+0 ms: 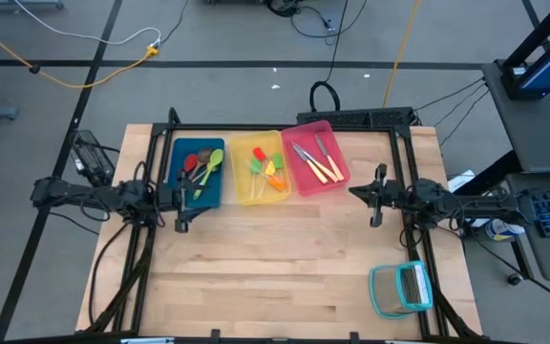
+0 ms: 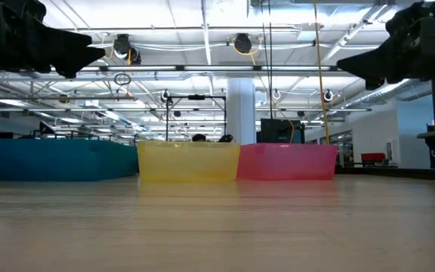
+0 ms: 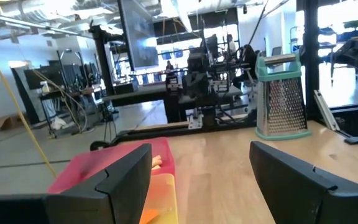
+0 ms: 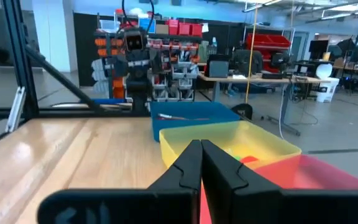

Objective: Pick & Place Kitchen Items
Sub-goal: Return to Home Position

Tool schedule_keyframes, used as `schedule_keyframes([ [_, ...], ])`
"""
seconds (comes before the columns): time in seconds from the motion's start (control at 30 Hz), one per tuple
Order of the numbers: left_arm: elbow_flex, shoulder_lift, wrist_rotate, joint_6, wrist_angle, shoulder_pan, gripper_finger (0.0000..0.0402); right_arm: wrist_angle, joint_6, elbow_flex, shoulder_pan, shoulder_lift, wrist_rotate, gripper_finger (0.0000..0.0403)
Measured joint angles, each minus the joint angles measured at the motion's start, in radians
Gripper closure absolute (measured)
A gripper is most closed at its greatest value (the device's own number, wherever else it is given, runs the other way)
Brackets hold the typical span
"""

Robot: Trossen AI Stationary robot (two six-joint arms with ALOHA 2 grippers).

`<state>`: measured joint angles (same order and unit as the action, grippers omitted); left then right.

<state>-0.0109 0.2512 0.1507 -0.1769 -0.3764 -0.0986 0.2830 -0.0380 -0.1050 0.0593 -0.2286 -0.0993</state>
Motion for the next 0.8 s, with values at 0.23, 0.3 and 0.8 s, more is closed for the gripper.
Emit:
schedule_keyframes([
  [0.23,0.000,-0.110,-0.022,-0.037,0.093,0.000,0.0128,-0.034,0.050,0.067,0.000,0.109,0.000,0.0402],
  [0.3,-0.001,-0.149,-0.020,-0.052,0.136,0.000,0.0128,-0.059,0.053,0.070,0.000,0.129,0.000,0.0402],
  [0.8,-0.004,-0.246,0.018,-0.052,0.338,0.000,0.0128,-0.180,0.068,0.073,0.000,0.170,-0.002,0.0402],
])
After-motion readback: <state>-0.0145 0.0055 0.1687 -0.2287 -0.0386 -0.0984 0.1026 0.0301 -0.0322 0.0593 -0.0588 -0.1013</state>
